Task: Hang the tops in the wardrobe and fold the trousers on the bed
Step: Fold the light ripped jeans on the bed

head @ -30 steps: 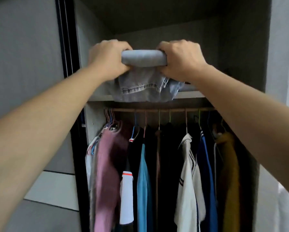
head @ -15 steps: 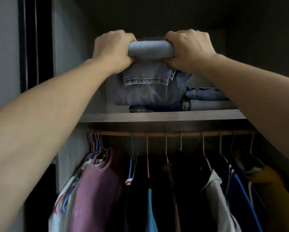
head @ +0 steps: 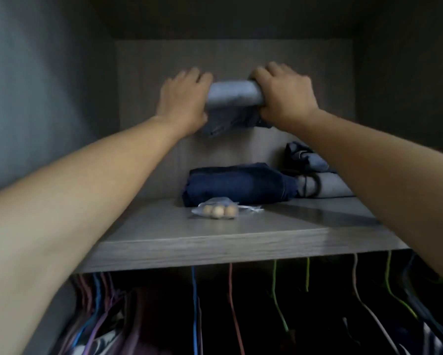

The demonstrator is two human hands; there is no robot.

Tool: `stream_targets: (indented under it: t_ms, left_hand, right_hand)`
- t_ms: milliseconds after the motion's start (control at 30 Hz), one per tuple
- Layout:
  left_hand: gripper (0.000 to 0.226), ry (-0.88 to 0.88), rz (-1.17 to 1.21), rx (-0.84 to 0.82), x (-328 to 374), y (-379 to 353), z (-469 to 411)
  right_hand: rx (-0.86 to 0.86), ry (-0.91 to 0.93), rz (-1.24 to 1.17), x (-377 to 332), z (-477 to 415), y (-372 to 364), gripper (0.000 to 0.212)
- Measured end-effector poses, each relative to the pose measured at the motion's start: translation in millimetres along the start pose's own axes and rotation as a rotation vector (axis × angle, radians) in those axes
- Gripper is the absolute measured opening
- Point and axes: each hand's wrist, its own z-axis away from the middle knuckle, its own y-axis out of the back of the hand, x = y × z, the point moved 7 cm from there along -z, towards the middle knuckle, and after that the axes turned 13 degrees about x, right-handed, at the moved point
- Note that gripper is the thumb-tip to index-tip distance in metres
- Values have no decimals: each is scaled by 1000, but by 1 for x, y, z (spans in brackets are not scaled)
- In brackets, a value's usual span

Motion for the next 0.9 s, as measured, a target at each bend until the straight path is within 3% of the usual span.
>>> stream_targets:
  t_ms: [133, 200, 300, 367, 467, 600, 667, 767, 900]
  left_hand:
    - [28, -73, 203, -766, 27, -75, 80]
    - [28, 7, 291, -927, 26, -80, 85]
    - [48, 311, 519, -1091, 11, -73, 87]
    - [48, 469, 637, -1076, 3, -73, 87]
    - [52, 611, 641, -925, -5, -81, 87]
    - [57, 720, 726, -1066, 17, -94, 123]
    - [56, 737, 750, -1014, 18, -90, 125]
    - [54, 522, 560, -897, 14, -73, 104]
    - [54, 267, 354, -598, 16, -46, 63]
  right_hand:
    - [-731, 20, -133, -10, 74, -70, 52]
    - [-867, -70, -220, -7, 80, -78, 51]
    - [-1033, -313, -462, 1, 82, -81, 46]
    - [-1014, -459, -581, 6, 80, -77, 52]
    - [-865, -379, -429, 15, 73, -74, 51]
    - [-1013, -544, -428, 13, 102, -87, 47]
    - [-1069, -627, -429, 8, 112, -87, 51]
    - [-1007, -665, -428, 7, 109, -80, 55]
    - [-836, -385, -325, 9, 96, -56, 56]
